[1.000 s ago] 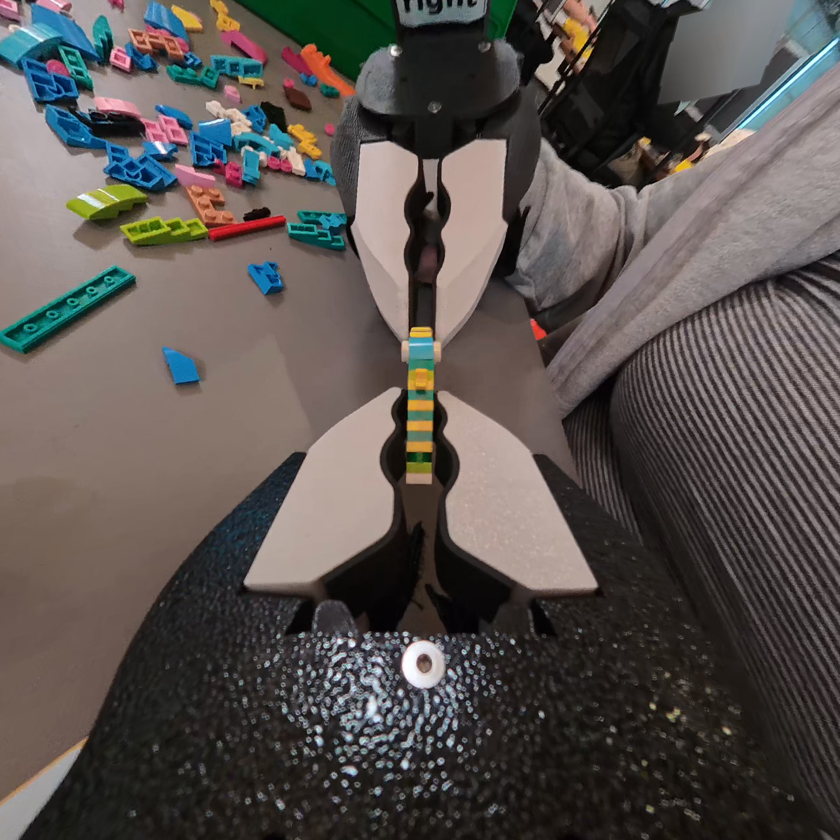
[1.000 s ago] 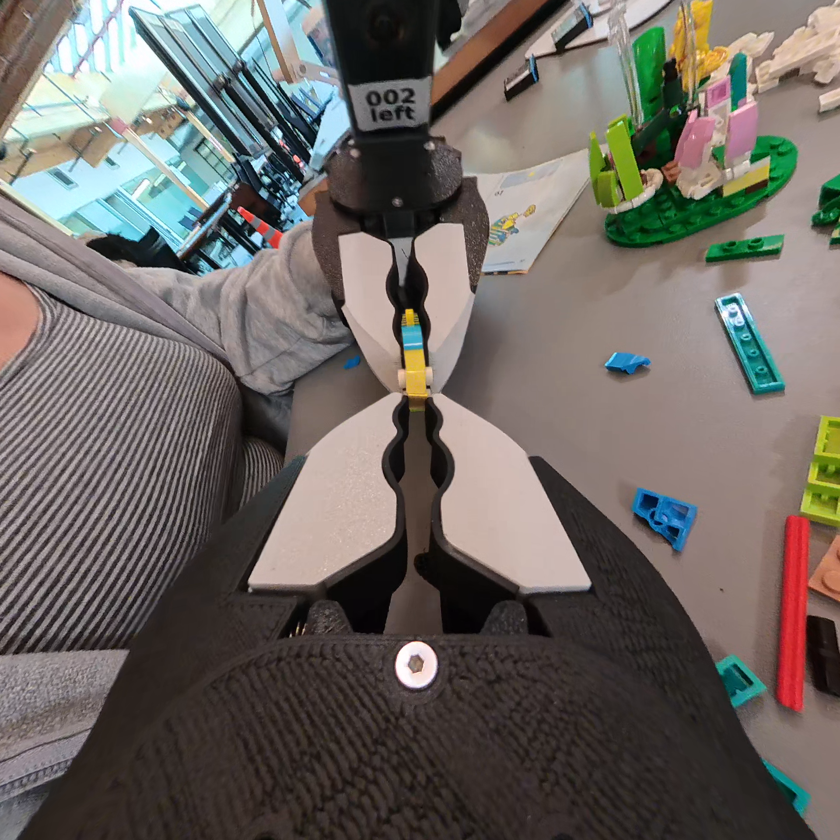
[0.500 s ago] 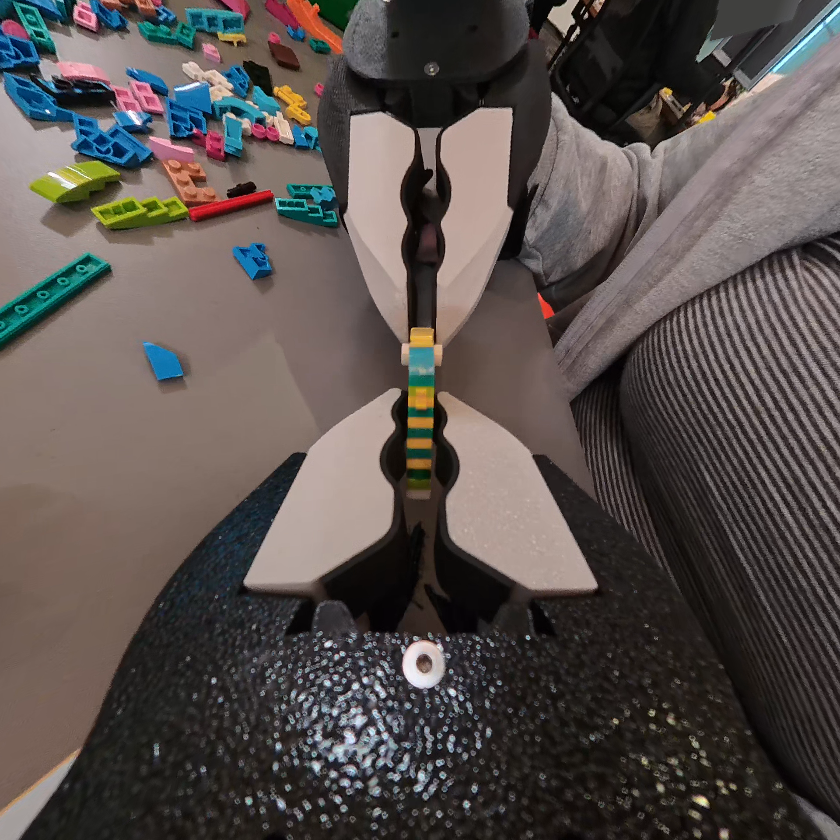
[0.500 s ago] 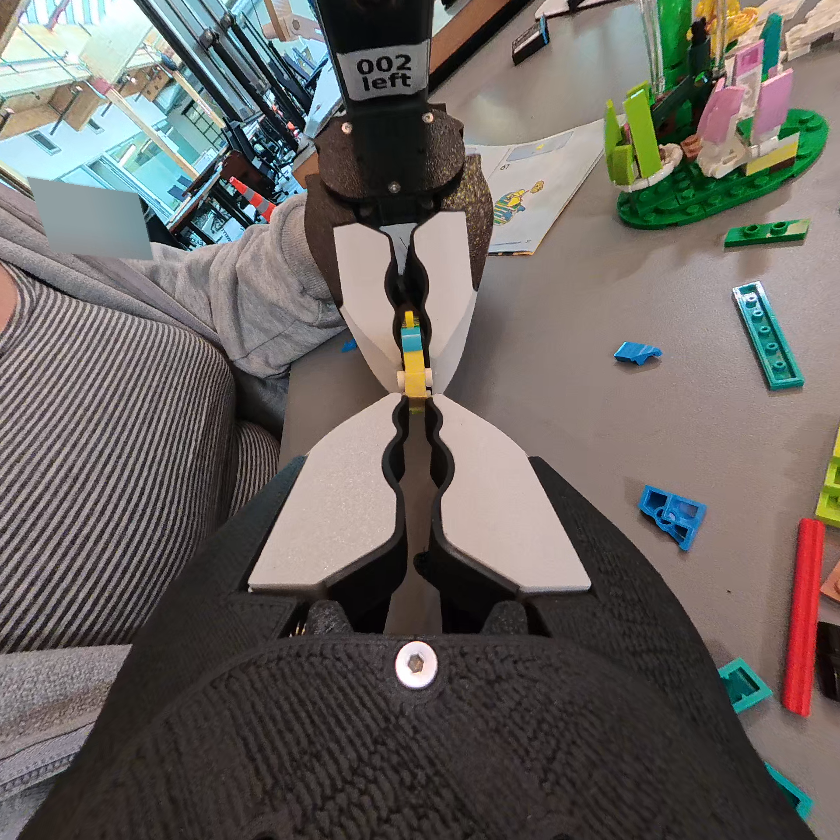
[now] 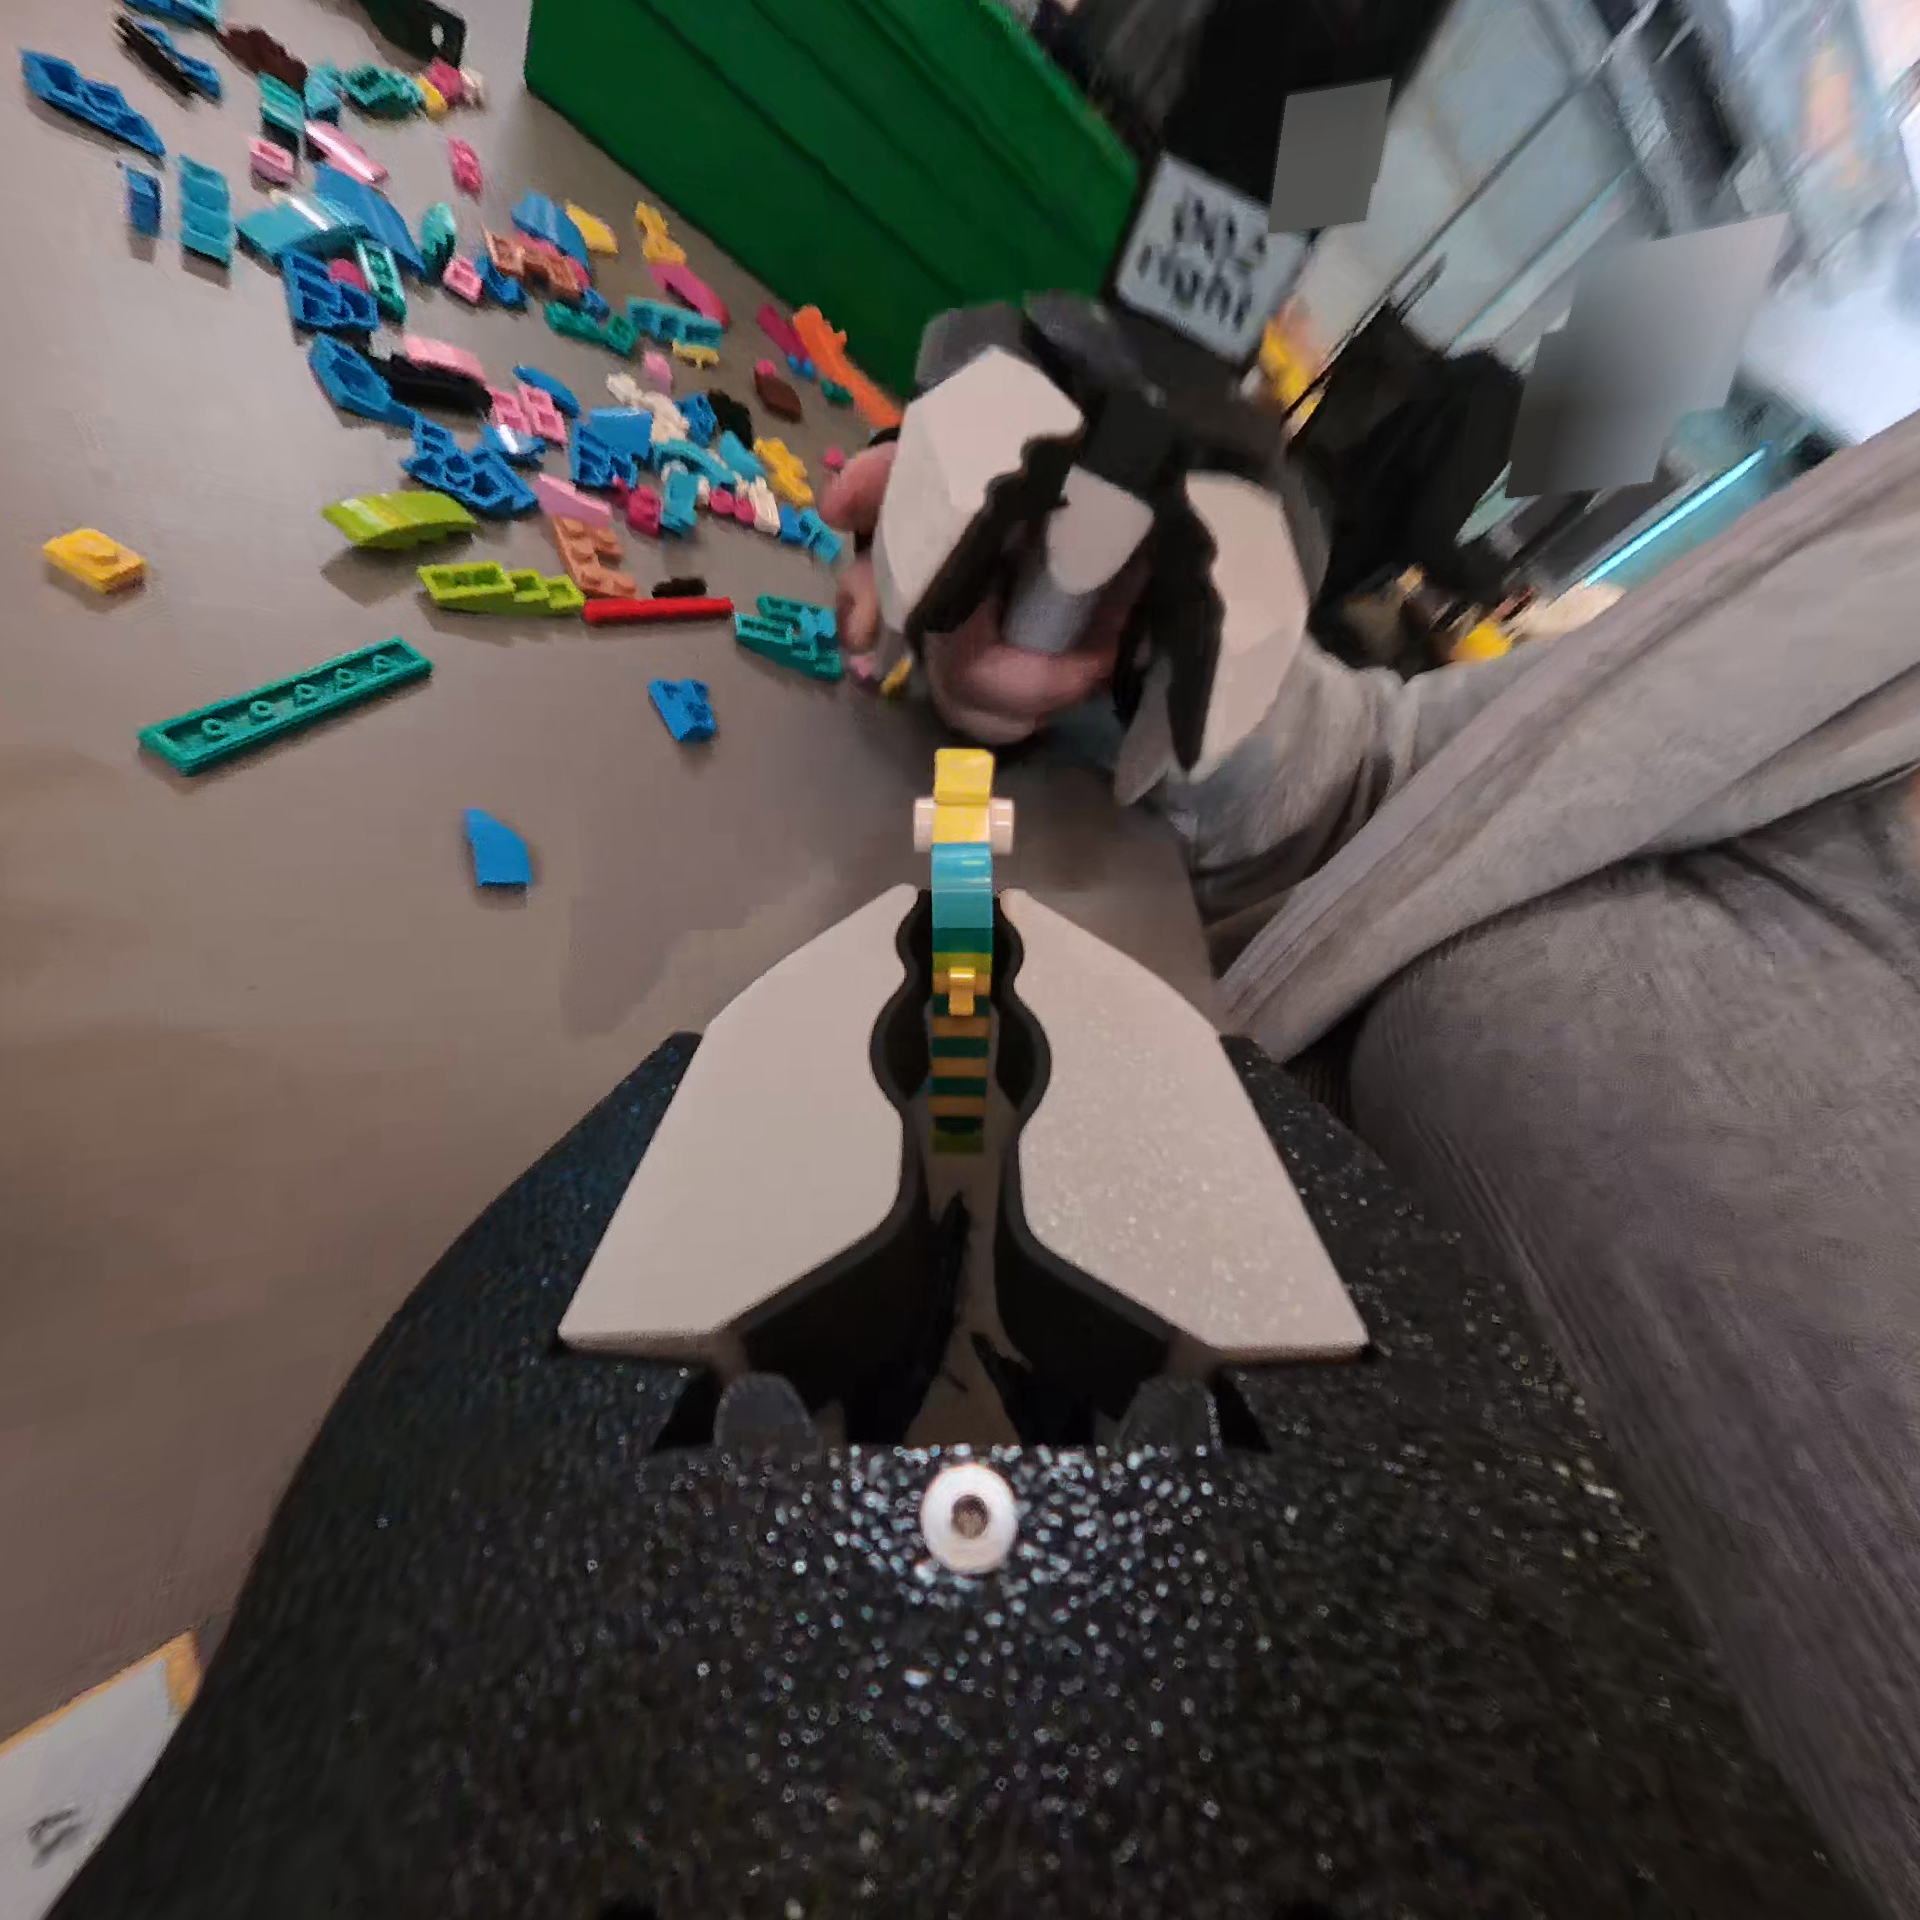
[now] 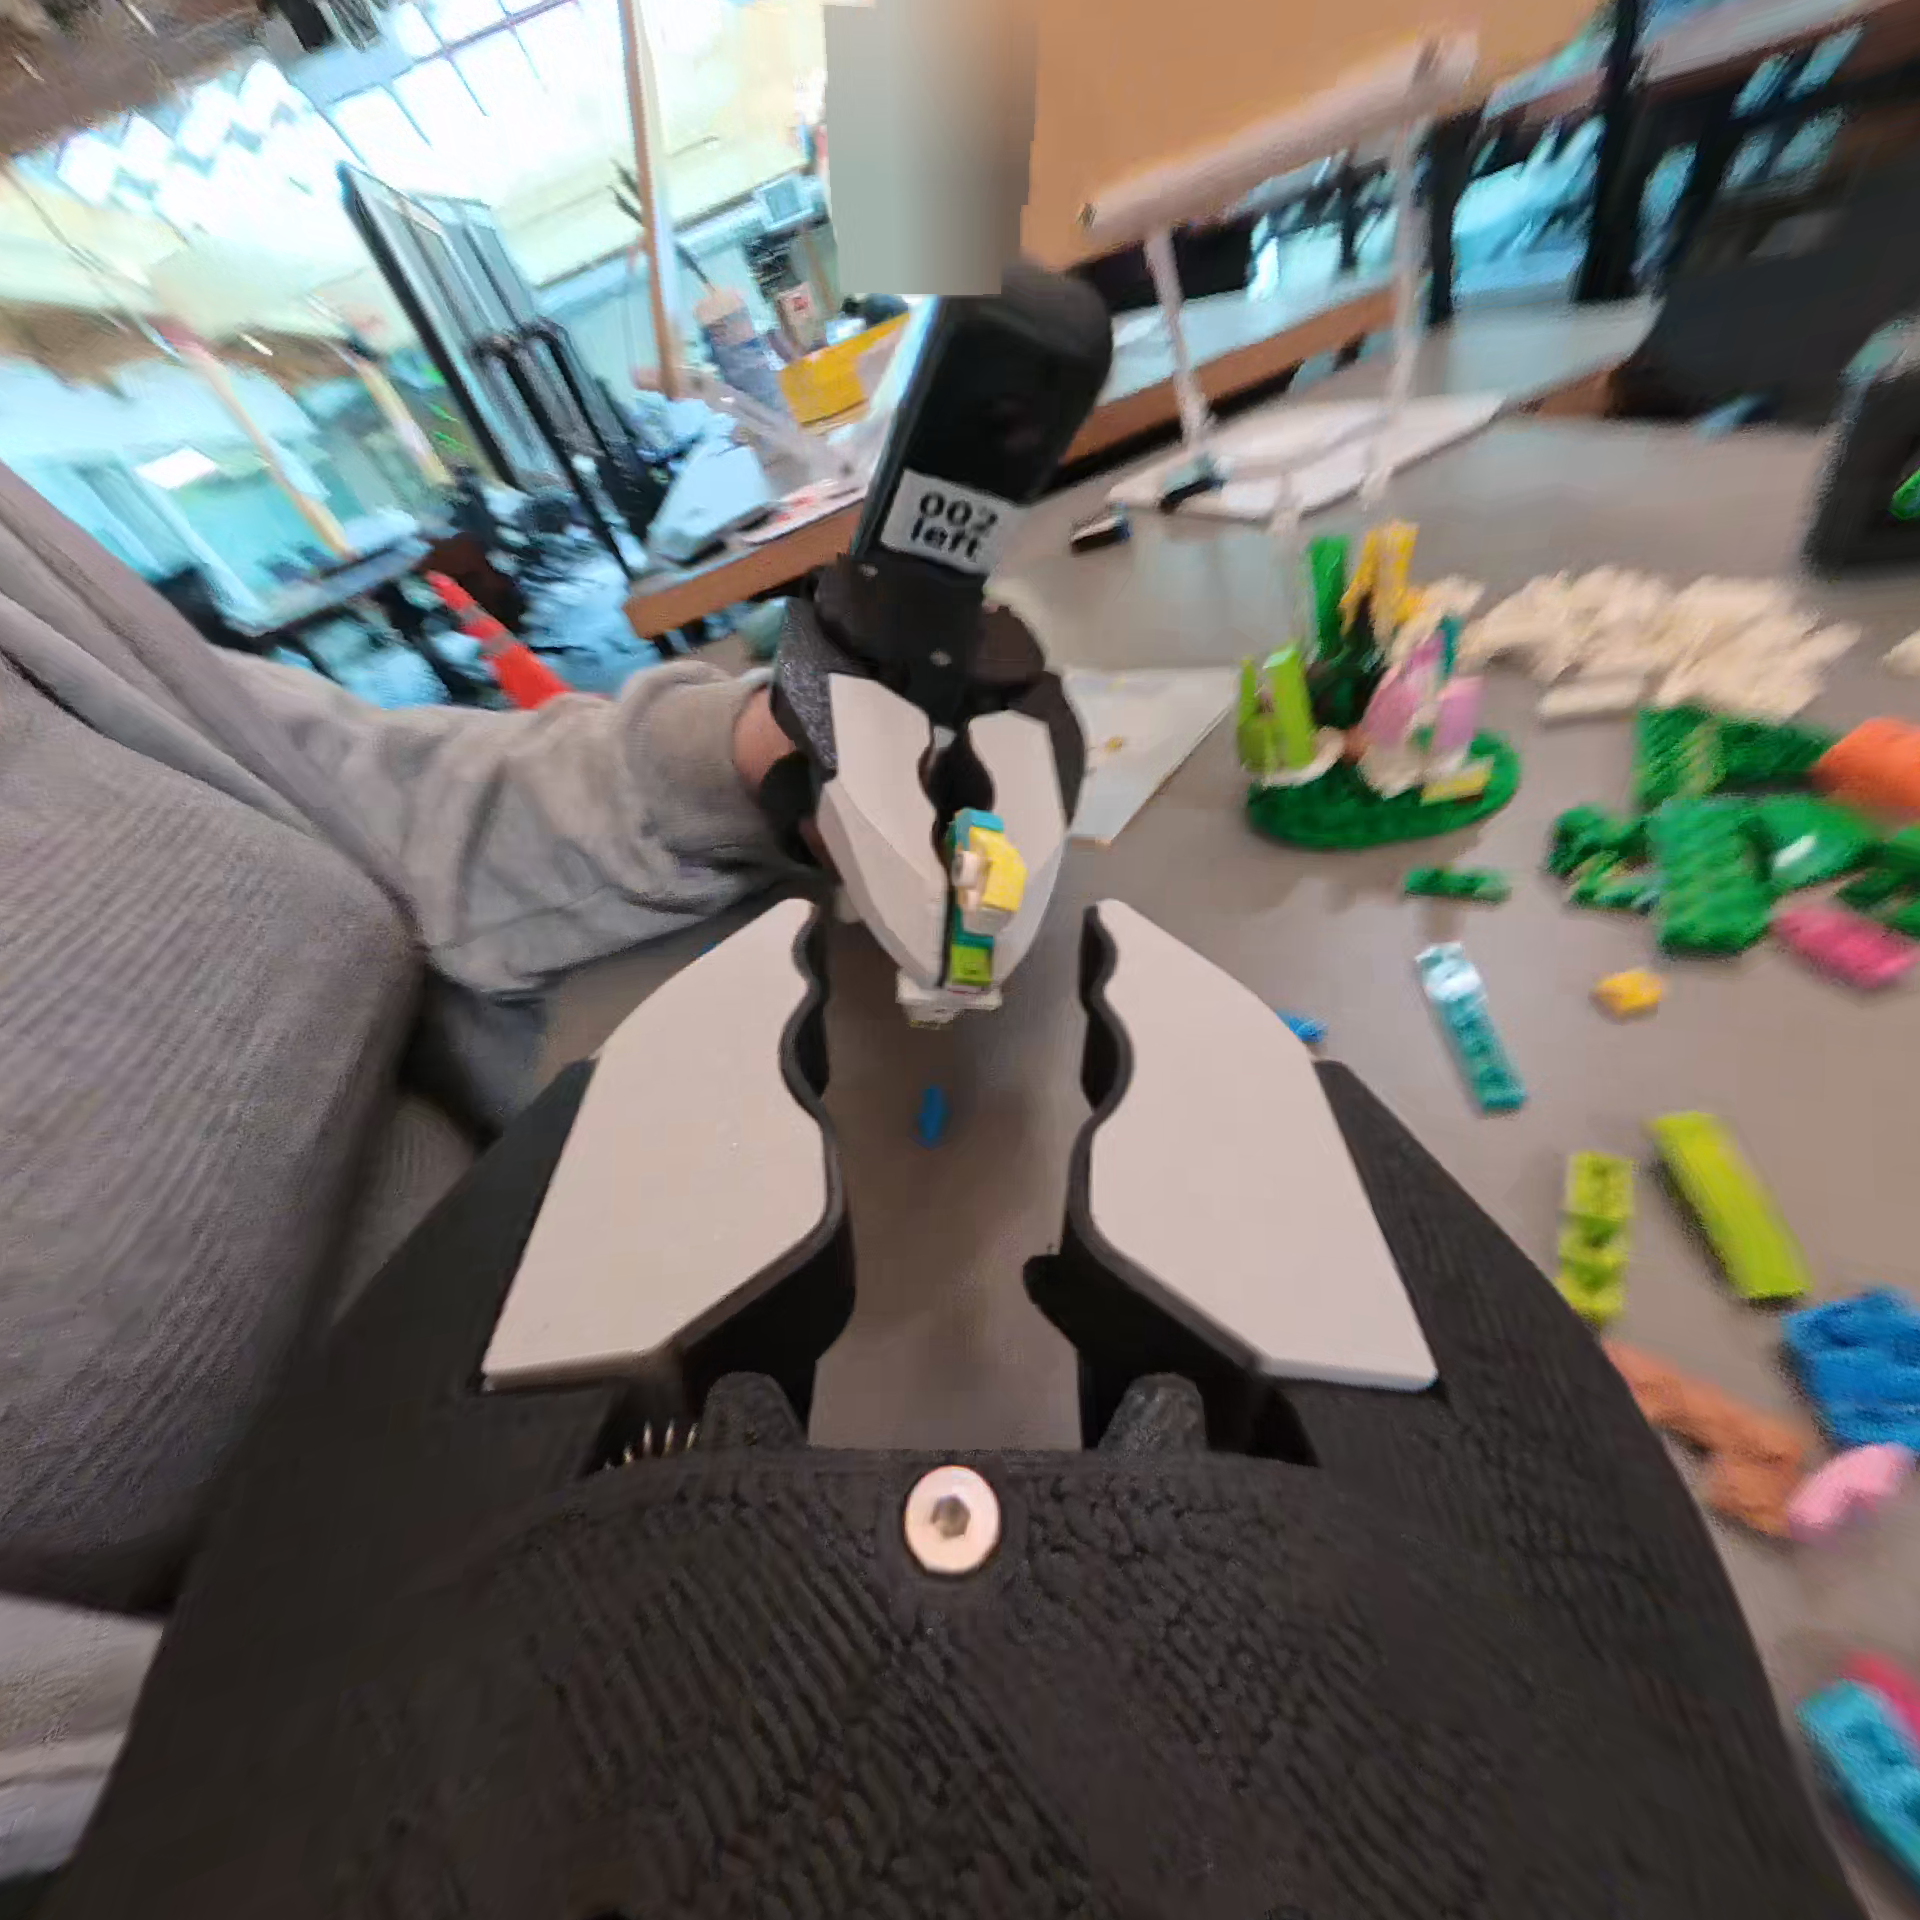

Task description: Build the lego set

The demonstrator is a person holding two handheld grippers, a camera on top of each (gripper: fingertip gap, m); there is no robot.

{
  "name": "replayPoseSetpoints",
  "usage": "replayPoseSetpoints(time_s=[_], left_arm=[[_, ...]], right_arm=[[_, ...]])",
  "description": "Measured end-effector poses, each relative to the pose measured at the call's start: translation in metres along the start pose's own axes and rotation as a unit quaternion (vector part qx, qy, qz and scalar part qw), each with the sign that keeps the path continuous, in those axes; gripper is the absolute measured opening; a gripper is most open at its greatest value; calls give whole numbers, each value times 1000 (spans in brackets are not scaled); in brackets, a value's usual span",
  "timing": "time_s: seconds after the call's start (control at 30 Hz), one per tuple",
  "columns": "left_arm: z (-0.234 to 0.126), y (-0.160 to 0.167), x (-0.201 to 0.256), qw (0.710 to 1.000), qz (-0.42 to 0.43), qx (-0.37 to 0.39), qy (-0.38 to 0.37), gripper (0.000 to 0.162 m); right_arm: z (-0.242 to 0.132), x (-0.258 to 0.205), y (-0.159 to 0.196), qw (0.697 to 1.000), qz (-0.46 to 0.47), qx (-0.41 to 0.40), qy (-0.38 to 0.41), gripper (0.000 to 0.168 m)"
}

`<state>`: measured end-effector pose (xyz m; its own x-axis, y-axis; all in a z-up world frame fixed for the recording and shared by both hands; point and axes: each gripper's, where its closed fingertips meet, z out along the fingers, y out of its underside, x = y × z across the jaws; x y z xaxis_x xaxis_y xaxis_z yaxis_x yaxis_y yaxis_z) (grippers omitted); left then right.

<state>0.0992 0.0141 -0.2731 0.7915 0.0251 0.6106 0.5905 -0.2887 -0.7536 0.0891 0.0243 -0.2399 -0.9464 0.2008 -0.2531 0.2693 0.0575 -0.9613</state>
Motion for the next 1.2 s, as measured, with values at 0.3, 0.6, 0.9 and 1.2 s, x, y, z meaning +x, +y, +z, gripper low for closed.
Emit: replayPoseSetpoints(time_s=[0.3, 0.6, 0.9, 1.2], left_arm=[[-4, -25, 26, 980, -109, 98, 133, 8], [-1, -23, 29, 975, -133, 96, 151, 8], [1, -21, 26, 976, -136, 90, 141, 8], [1, -20, 27, 977, -135, 89, 141, 8]], right_arm=[[30, -2, 2, 905, -396, -68, 141, 90], [38, -1, 3, 855, -484, -79, 167, 65], [37, 1, 7, 860, -476, -88, 163, 63], [38, -1, 7, 875, -450, -72, 162, 64]])
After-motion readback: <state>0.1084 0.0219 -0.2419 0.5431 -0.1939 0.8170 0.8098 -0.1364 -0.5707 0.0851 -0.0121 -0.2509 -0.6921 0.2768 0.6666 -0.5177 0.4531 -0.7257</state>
